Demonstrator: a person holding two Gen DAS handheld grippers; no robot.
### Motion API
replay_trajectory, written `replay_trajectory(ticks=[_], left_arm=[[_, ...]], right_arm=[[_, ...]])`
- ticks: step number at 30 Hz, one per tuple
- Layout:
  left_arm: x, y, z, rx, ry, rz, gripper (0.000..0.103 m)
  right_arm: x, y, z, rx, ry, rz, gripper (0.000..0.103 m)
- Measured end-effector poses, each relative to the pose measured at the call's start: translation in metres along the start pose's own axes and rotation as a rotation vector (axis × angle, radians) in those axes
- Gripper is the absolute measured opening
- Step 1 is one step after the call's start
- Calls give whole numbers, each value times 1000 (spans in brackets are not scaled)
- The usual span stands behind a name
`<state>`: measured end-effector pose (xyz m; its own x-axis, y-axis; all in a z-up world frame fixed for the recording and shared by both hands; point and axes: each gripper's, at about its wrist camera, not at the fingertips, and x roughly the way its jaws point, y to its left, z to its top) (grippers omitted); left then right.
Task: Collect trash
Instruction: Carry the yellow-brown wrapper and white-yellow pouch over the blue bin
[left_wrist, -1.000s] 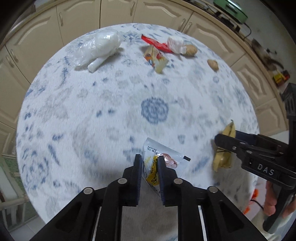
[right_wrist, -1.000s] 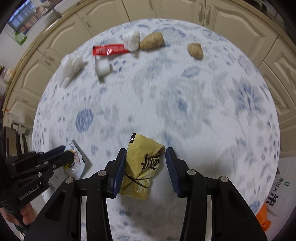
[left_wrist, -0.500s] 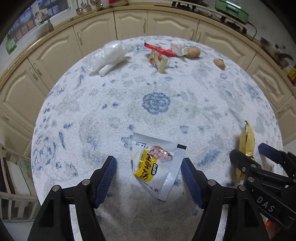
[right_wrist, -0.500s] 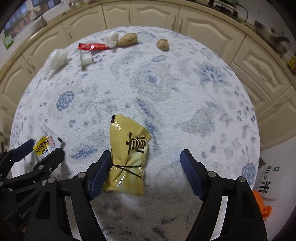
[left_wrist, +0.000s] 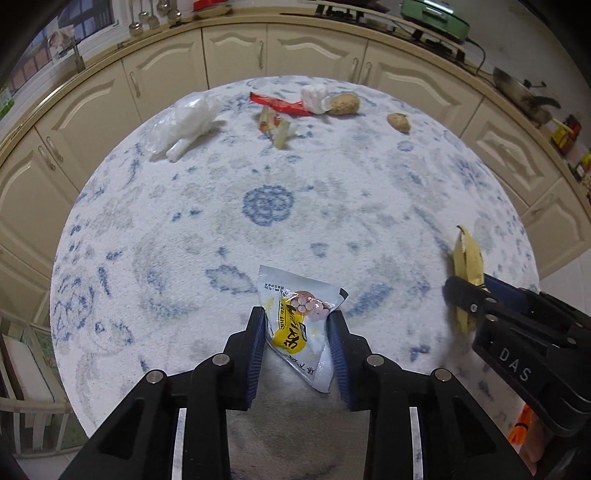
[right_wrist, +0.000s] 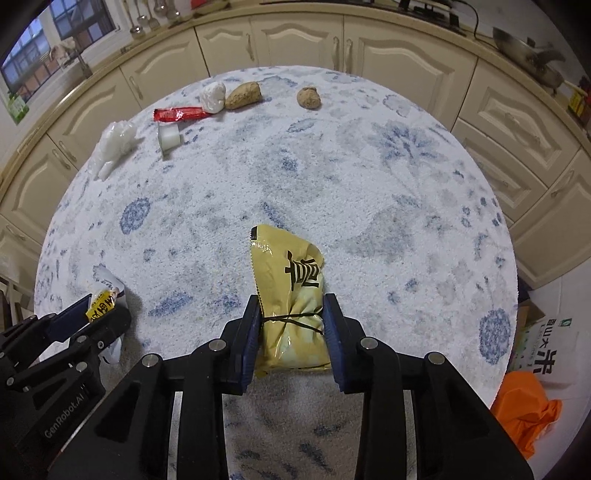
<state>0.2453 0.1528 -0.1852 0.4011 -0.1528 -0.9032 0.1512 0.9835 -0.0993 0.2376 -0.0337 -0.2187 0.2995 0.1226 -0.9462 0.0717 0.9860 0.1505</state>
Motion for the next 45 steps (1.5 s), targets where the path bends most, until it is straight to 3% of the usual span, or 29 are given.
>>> replay_trajectory(ticks=[9, 17, 32, 38, 45], left_arm=[[-9, -27, 7, 67, -21, -30, 29], [-18, -66, 18, 160, -46, -67, 29], [-5, -198, 20, 428, 9, -202, 29], [7, -253, 19, 517, 33, -225, 29], [35, -312, 17, 587, 74, -202, 29]], right_arm=[[-11, -25, -3, 71, -15, -4, 33], [-29, -71, -10, 184, -45, -40, 33], [-79, -208, -61, 499, -110, -179, 33], [-91, -259, -87, 618, -113, -221, 33], [-91, -309, -104, 712, -110, -238, 33]])
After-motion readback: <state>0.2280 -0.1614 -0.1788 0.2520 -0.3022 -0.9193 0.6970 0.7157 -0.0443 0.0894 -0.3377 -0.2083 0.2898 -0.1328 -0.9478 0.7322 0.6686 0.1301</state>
